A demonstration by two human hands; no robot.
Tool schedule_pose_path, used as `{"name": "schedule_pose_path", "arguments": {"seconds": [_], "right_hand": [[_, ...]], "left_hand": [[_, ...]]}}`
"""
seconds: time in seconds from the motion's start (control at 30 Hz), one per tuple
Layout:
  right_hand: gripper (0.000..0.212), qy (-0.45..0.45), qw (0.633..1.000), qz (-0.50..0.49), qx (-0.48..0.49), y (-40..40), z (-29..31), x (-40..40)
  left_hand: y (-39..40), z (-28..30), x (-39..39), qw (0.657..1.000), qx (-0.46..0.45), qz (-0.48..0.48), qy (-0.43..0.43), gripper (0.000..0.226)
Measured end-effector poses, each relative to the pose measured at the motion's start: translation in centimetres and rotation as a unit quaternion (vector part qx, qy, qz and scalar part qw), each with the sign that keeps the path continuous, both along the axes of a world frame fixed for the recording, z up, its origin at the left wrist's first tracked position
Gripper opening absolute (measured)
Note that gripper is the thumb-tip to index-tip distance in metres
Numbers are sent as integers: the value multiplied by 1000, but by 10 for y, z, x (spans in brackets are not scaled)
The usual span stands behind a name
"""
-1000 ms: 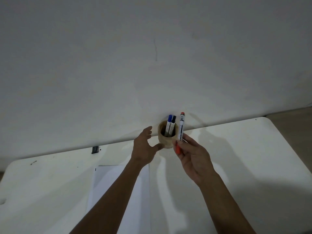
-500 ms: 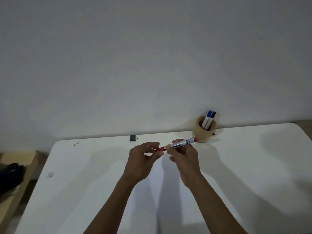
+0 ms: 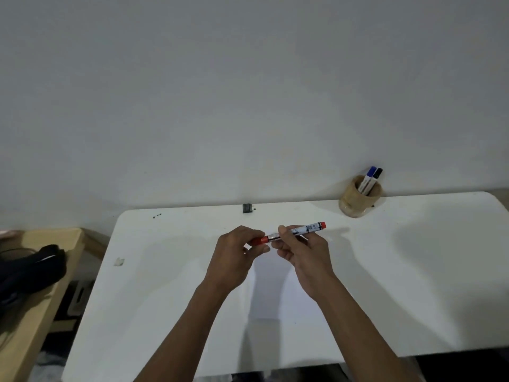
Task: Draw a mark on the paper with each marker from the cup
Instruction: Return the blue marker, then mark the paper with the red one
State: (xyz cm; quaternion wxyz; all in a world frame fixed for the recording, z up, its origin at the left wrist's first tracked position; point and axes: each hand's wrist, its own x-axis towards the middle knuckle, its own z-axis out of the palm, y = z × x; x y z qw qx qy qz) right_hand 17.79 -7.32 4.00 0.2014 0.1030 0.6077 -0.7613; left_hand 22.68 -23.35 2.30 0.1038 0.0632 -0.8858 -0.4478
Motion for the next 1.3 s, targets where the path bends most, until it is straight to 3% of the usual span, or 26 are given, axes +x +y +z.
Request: {"name": "schedule_pose_path", "arguments": {"seconds": [0.33,0.57,0.67,0.77,1.0,1.3], "right_hand": [[16,5,998,66,3,-4,-16,6],[6,-14,997,18,-79,20,-23,-27],[6,-1,998,25,-58,25,-22,-36],[6,-6,999,16,-48,25,-24,-36],[6,-23,1000,-6,-18,40,-38,-33],[5,-12,1000,7,0,44,-46,-42]], "left_hand": [[-3,-2,23,1000,-7,14,-22,9],[-31,-22,42,989,0,77,-126,16],[-29,-28,29,982,-6,122,-145,3],[-24,-36,2,973,-30,171,-153,8],[-20,-62,-56,960,-112,165,-195,15],[-28,-90,-67,946,-52,194,-255,5]]}}
